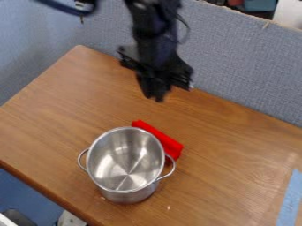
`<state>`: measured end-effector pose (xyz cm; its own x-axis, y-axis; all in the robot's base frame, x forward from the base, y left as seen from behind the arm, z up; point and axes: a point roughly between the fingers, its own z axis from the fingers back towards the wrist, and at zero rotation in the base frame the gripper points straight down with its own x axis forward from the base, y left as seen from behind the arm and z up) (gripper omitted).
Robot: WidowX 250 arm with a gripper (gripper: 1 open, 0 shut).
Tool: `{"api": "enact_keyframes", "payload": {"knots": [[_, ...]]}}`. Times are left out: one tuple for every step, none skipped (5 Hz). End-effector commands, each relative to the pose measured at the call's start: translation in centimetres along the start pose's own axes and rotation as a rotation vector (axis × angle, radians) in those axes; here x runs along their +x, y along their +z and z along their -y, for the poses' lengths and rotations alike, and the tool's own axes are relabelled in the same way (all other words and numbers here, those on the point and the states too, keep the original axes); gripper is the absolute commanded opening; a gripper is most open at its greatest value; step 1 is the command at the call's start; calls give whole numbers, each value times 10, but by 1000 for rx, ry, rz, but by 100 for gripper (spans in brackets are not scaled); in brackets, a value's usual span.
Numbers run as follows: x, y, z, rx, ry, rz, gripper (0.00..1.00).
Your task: Move the red object from the metal pot to the table
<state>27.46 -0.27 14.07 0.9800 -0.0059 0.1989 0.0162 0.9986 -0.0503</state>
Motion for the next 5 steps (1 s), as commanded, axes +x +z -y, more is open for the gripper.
{"api": "enact_keyframes", "payload": {"knots": [[-33, -17, 16, 24, 38, -7, 100], [-60, -40, 17, 30, 97, -24, 0], [-58, -58, 7, 30, 190, -55, 0], [-37, -66, -3, 9, 72, -65, 100], [-12, -81, -17, -3, -23, -92, 100]]}}
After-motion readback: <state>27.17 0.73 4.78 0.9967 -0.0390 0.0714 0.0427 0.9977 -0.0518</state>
